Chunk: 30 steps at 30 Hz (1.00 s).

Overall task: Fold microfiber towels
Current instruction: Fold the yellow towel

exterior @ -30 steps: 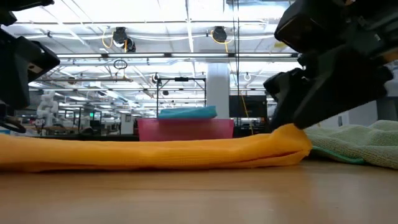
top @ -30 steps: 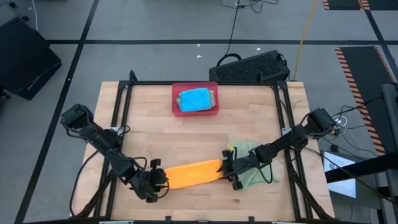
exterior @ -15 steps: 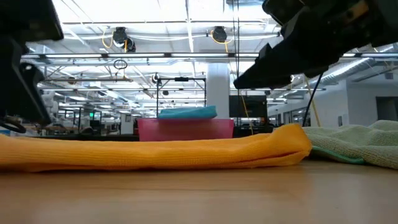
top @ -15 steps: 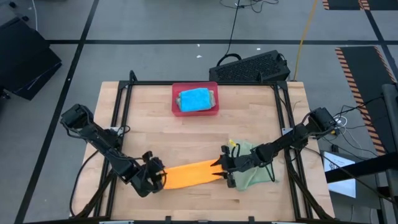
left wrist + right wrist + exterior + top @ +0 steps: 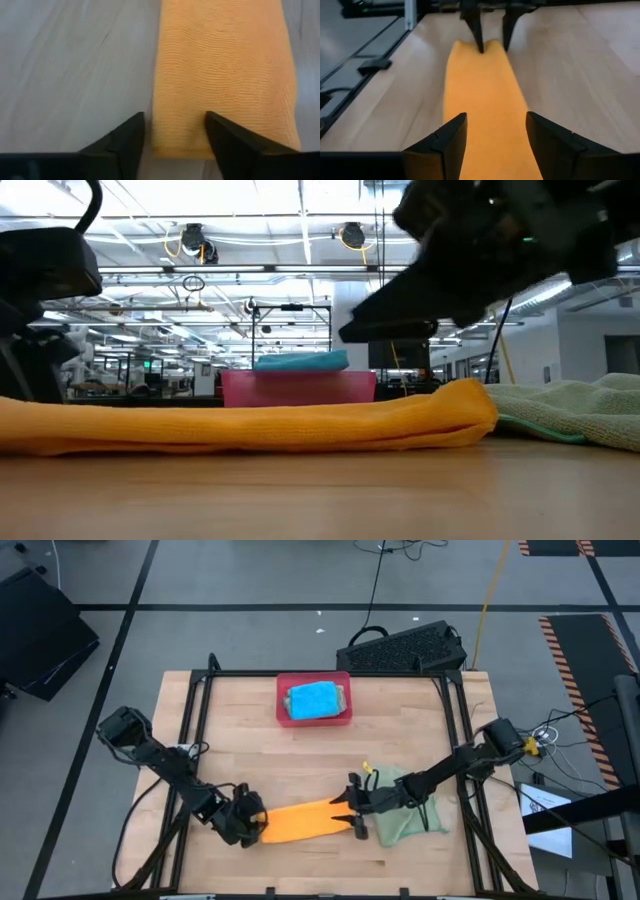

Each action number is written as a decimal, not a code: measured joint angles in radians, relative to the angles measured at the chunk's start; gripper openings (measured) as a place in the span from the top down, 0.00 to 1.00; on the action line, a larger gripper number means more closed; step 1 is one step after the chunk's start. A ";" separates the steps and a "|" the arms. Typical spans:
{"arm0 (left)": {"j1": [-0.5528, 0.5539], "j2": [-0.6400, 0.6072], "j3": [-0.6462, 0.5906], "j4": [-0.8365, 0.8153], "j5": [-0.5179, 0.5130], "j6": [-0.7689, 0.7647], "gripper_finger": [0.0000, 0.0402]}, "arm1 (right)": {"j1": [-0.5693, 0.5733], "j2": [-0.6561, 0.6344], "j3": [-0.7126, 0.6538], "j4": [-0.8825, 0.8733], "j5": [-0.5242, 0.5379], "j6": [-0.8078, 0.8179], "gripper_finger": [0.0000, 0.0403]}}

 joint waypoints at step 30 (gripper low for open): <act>0.235 -0.356 0.002 -0.132 0.224 0.384 0.98 | -0.011 0.105 0.290 -0.398 -0.132 -0.136 0.65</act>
